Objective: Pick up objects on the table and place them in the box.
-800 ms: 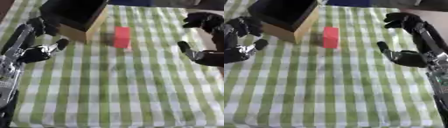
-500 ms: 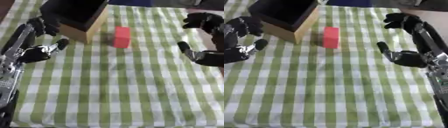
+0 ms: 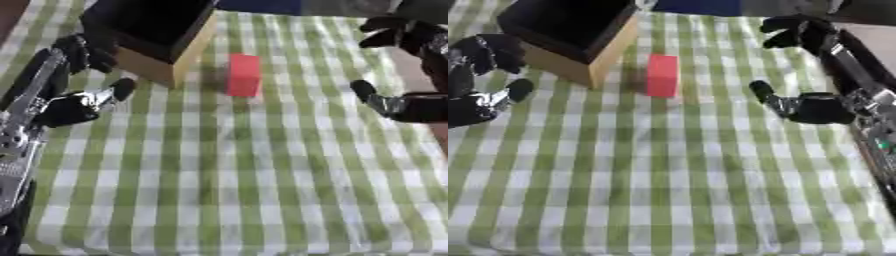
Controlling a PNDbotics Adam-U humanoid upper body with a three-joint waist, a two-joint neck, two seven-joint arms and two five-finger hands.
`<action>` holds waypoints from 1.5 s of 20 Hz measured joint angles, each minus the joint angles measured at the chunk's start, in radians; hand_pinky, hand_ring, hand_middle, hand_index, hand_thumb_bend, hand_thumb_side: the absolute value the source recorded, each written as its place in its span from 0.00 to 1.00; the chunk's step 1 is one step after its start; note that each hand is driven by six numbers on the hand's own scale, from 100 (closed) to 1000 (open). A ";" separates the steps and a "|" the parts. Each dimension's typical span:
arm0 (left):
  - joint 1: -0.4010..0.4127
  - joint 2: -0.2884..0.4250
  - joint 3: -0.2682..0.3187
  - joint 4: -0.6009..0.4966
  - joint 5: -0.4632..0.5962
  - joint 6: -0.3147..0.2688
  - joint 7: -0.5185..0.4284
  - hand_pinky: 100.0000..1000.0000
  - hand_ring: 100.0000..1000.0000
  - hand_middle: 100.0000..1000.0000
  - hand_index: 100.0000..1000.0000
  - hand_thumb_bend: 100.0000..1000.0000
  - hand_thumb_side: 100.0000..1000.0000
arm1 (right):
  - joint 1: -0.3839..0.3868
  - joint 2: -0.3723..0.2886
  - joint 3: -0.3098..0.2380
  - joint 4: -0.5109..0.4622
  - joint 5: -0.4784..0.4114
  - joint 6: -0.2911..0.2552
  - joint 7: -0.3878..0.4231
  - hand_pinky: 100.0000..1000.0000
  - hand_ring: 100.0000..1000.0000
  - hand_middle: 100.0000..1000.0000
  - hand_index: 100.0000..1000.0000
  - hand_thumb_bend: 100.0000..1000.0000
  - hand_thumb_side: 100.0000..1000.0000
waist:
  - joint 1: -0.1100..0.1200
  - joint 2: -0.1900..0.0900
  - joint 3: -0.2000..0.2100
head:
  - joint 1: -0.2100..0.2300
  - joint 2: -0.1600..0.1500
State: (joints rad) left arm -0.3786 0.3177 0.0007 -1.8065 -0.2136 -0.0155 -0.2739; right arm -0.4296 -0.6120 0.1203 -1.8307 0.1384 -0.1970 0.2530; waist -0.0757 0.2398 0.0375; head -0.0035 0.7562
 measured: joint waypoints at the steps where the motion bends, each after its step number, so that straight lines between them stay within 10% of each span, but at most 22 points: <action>1: 0.000 0.000 -0.002 0.000 0.000 0.000 0.000 0.64 0.64 0.62 0.77 0.54 0.41 | -0.018 -0.021 0.011 0.008 0.000 0.000 0.018 0.83 0.84 0.88 0.95 0.28 0.00 | 0.000 0.000 0.001 | -0.001 0.000; 12: -0.001 0.000 -0.016 0.005 -0.002 -0.004 -0.014 0.64 0.64 0.62 0.77 0.54 0.41 | -0.271 -0.158 0.156 0.187 -0.033 -0.010 0.306 0.82 0.85 0.88 0.94 0.35 0.03 | -0.015 -0.005 0.022 | -0.018 -0.001; 19: -0.006 0.000 -0.022 0.005 -0.002 -0.006 -0.020 0.64 0.64 0.62 0.77 0.54 0.41 | -0.380 -0.092 0.200 0.405 0.081 -0.078 0.393 0.82 0.86 0.89 0.94 0.19 0.09 | -0.015 -0.006 0.040 | -0.028 -0.002; 30: -0.008 0.000 -0.028 0.007 -0.001 -0.007 -0.029 0.64 0.64 0.62 0.77 0.54 0.41 | -0.467 0.029 0.201 0.623 0.231 -0.155 0.385 0.82 0.86 0.89 0.94 0.20 0.12 | -0.011 -0.012 0.053 | -0.040 0.000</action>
State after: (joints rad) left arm -0.3861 0.3172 -0.0276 -1.7997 -0.2145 -0.0226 -0.3026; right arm -0.8966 -0.5831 0.3213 -1.2080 0.3697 -0.3521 0.6379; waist -0.0868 0.2280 0.0900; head -0.0439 0.7557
